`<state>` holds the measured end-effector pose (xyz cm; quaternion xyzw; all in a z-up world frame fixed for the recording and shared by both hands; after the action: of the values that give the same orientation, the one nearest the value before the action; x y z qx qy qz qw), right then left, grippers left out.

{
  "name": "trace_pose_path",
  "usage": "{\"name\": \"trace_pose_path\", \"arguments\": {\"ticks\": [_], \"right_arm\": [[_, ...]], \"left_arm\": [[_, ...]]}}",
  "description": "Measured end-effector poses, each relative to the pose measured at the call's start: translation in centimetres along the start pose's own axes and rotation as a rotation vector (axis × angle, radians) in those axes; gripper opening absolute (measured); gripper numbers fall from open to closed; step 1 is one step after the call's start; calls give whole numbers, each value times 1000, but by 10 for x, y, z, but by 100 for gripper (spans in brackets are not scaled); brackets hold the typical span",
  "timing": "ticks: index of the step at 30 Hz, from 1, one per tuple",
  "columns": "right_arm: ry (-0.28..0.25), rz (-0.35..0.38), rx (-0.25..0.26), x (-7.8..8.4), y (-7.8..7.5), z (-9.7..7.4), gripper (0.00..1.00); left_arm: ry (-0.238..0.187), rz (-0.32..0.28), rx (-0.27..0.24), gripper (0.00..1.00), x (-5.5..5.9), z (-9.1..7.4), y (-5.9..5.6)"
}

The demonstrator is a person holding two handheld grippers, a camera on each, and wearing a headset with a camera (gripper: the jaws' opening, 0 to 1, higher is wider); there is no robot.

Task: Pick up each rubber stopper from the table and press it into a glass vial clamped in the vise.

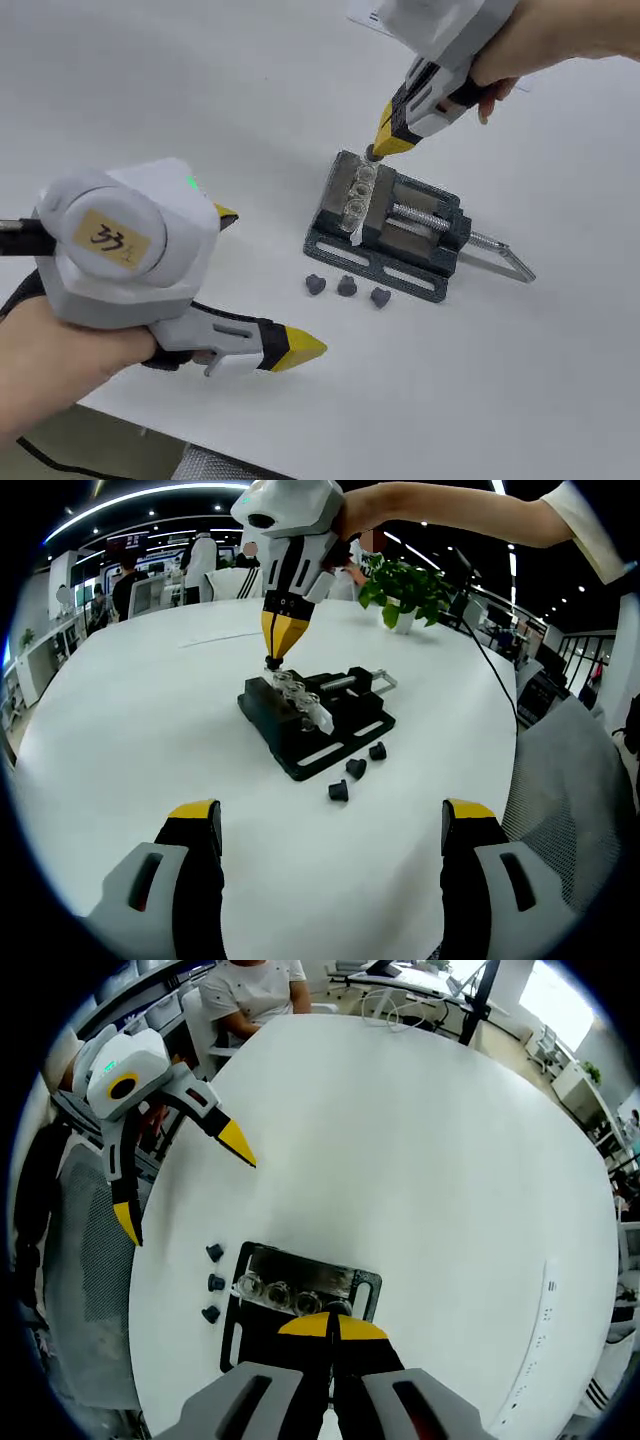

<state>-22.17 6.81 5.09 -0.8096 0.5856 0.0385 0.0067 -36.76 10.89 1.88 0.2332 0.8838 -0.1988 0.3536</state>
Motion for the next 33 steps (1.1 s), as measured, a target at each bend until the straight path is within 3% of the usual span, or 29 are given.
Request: {"name": "trace_pose_path", "arguments": {"ticks": [3, 7, 13, 21, 28, 33], "right_arm": [[4, 4, 6, 0, 3, -1, 0], [-7, 29, -3, 0, -9, 3, 0], [5, 30, -5, 0, -6, 5, 0], [10, 85, -38, 1, -6, 7, 0], [68, 105, -42, -3, -5, 9, 0], [61, 131, -50, -2, -8, 9, 0]], "left_arm": [[-1, -1, 1, 89, -2, 2, 0], [-5, -3, 2, 89, -5, 3, 0], [-7, -7, 6, 89, -7, 6, -1], [-6, -7, 7, 89, -8, 7, -2], [-5, -13, 3, 89, -7, 6, 0], [-8, -16, 2, 89, -8, 6, -1]]}}
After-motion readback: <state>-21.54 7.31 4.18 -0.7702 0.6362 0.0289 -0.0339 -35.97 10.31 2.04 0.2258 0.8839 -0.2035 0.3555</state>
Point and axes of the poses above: the centre of the closed fingertips' face, and the gripper's own axes: z roughly forward along the fingers, y roughly to its left, x roughly out of its underside, the point moved 2 cm from there along -z, roughly backward along the fingers, and after that the axes turned 9 degrees about y, right-handed, at the moved point
